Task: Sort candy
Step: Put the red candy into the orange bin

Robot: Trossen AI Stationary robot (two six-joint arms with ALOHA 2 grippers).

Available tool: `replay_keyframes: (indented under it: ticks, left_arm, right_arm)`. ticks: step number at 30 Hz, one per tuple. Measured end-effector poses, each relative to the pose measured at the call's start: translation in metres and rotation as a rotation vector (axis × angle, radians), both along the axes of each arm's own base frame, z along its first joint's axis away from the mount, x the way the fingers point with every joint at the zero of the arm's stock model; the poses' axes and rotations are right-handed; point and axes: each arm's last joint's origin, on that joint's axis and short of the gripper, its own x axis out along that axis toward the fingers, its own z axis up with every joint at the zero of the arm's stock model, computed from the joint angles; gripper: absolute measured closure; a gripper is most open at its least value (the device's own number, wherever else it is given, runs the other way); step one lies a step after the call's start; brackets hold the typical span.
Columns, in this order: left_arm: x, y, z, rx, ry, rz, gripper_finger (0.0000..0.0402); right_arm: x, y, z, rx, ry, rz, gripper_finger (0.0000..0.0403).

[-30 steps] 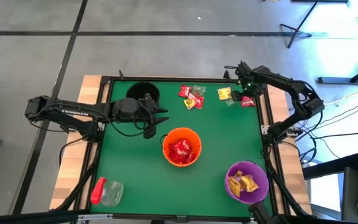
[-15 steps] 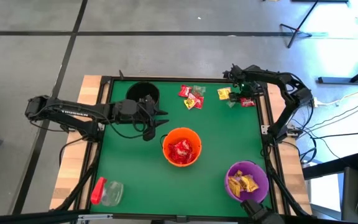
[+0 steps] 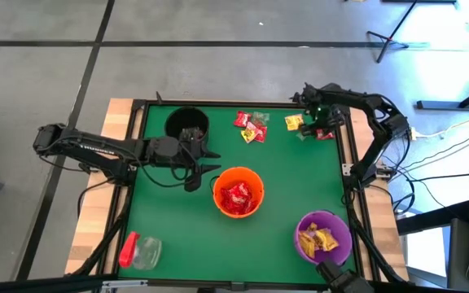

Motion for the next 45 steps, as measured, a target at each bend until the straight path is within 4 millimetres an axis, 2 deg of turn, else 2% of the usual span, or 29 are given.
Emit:
replay_keyframes:
  ticks: [4, 11, 14, 18, 22, 26, 31, 36, 40, 45]
  left_arm:
    - [0.000, -0.001, 0.000, 0.002, 0.000, 0.001, 0.0253]
    - [0.000, 0.000, 0.000, 0.004, 0.000, 0.008, 0.0253]
    - [0.000, 0.000, 0.000, 0.004, 0.000, 0.009, 0.0253]
    - [0.000, 0.000, 0.000, 0.004, 0.000, 0.008, 0.0253]
    - [0.000, 0.000, -0.001, 0.010, 0.013, 0.007, 0.0253]
    - [0.000, 0.000, -0.001, 0.029, 0.015, 0.001, 0.0253]
    - [0.000, 0.000, -0.001, 0.032, 0.015, 0.007, 0.0253]
    - [0.000, 0.000, -0.001, 0.034, 0.014, 0.014, 0.0253]
    - [0.000, 0.000, -0.001, 0.042, 0.015, 0.012, 0.0253]
    - [0.000, 0.000, -0.001, 0.044, 0.016, 0.011, 0.0253]
  right_arm:
    - [0.005, 0.004, 0.013, 0.122, -0.086, 0.129, 0.0212]
    - [0.015, 0.021, 0.035, 0.172, 0.062, 0.325, 0.0212]
    - [0.022, 0.033, 0.039, 0.125, 0.036, 0.325, 0.0212]
    - [0.032, 0.059, 0.042, -0.019, -0.131, 0.298, 0.0212]
    - [0.028, 0.087, 0.039, -0.213, -0.345, 0.214, 0.0212]
    - [0.010, 0.107, 0.022, -0.386, -0.520, 0.012, 0.0212]
    - [-0.013, 0.118, -0.009, -0.562, -0.534, -0.318, 0.0212]
    - [-0.019, 0.121, -0.024, -0.611, -0.562, -0.439, 0.0212]
    - [-0.019, 0.118, -0.023, -0.665, -0.557, -0.465, 0.0212]
    - [-0.019, 0.113, -0.007, -0.785, -0.426, -0.469, 0.0212]
